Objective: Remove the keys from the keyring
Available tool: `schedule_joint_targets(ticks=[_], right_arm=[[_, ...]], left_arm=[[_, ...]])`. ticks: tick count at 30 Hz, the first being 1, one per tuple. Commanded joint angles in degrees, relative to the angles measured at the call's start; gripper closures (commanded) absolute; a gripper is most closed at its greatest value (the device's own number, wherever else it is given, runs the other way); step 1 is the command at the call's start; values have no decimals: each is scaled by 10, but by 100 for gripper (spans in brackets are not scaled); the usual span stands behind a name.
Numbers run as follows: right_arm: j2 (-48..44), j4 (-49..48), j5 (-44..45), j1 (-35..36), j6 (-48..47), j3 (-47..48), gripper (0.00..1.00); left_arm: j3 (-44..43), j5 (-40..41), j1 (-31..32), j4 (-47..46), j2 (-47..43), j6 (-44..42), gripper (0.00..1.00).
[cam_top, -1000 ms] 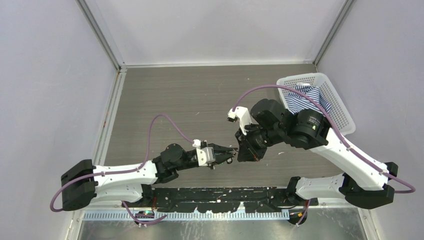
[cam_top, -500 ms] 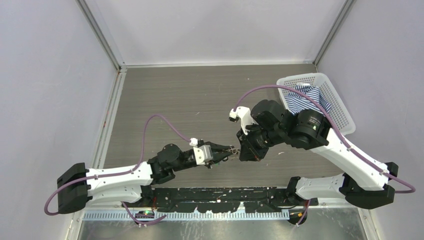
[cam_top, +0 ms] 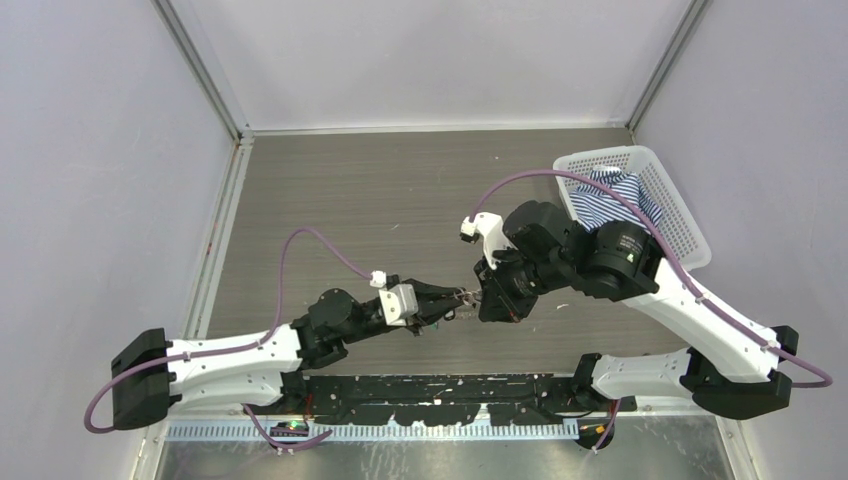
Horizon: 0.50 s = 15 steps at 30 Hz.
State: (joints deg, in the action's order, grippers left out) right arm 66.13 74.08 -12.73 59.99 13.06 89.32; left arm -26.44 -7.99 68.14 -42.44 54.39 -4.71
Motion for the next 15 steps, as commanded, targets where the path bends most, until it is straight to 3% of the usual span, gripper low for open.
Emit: schedule_joint_targets(ticks=[1, 15], right_arm=[[-17, -2, -12, 10, 15, -5, 99], [-18, -3, 6, 34, 27, -19, 99]], left_arm=[[-8, 53, -4, -68, -19, 9, 100], [11, 106, -4, -103, -47, 42, 100]])
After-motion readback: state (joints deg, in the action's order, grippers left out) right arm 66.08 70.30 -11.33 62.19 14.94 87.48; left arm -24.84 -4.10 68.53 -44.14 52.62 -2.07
